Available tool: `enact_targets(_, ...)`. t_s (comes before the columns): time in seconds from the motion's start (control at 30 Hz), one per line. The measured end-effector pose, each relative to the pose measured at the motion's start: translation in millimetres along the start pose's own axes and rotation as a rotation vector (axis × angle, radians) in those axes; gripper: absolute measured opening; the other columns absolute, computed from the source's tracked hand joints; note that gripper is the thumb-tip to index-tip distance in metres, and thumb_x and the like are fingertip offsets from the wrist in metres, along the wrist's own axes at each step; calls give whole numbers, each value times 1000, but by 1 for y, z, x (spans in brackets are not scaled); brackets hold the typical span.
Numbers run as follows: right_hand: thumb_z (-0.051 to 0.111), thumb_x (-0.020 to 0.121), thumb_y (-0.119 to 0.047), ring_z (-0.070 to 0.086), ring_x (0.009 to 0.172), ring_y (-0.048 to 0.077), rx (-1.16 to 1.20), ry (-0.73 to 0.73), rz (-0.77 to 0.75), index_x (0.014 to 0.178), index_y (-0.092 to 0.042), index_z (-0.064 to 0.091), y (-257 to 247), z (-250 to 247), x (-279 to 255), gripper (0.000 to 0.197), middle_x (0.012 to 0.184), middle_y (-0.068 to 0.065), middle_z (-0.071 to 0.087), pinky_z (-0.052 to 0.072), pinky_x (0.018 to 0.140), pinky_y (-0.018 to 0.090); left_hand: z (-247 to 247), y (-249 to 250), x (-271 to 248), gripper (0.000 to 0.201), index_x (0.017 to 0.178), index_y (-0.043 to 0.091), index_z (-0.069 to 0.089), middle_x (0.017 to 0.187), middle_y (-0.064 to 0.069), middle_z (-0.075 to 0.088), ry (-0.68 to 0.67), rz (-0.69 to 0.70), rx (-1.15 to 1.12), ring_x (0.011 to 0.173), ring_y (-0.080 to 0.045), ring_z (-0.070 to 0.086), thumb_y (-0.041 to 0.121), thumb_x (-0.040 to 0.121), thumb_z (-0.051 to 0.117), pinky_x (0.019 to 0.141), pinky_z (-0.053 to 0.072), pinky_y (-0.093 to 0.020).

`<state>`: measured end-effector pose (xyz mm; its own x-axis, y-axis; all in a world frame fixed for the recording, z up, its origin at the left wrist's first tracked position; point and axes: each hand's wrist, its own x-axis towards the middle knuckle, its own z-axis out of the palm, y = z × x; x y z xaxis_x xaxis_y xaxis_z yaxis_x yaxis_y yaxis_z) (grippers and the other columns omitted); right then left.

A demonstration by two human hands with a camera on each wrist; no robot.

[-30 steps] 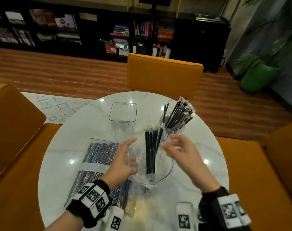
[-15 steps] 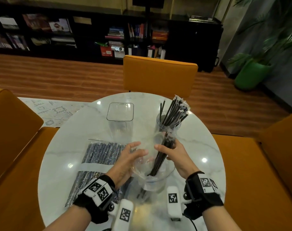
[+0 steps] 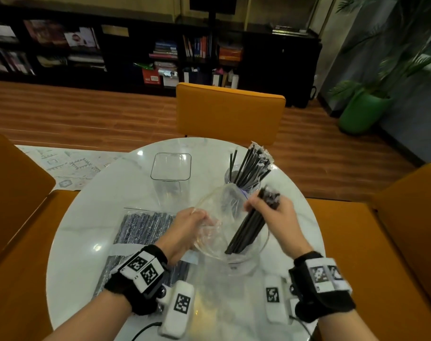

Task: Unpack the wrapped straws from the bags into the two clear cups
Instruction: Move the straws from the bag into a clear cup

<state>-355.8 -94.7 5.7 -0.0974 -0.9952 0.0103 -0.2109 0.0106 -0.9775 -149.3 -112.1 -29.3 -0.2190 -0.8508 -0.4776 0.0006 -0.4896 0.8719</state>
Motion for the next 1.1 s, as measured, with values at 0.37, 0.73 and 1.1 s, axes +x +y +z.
enact_targets(0.37, 57, 97, -19, 67, 96, 38, 43, 128, -658, 97, -11, 59, -170, -49, 79, 8, 92, 14, 67, 53, 93, 51, -22, -26, -10, 32, 111, -3, 61, 103, -23, 69, 36, -8, 80, 91, -34, 68, 21, 101, 41, 85, 55, -47)
enact_targets(0.73, 73, 83, -24, 66, 95, 13, -273, 164, -255, 117, -16, 55, -42, 5, 108, 39, 102, -4, 68, 53, 89, 33, -34, -31, -21, 33, 106, -5, 58, 104, -22, 68, 11, 26, 62, 87, -27, 62, 23, 100, 44, 91, 52, -48)
enact_targets(1.1, 65, 91, -18, 64, 97, 21, -562, -15, -239, 106, -11, 61, -52, 16, 137, 17, 102, 4, 67, 54, 91, 40, -34, -31, -16, 33, 112, -6, 56, 115, -30, 63, 43, -14, 62, 112, -47, 58, 21, 100, 42, 97, 48, -56)
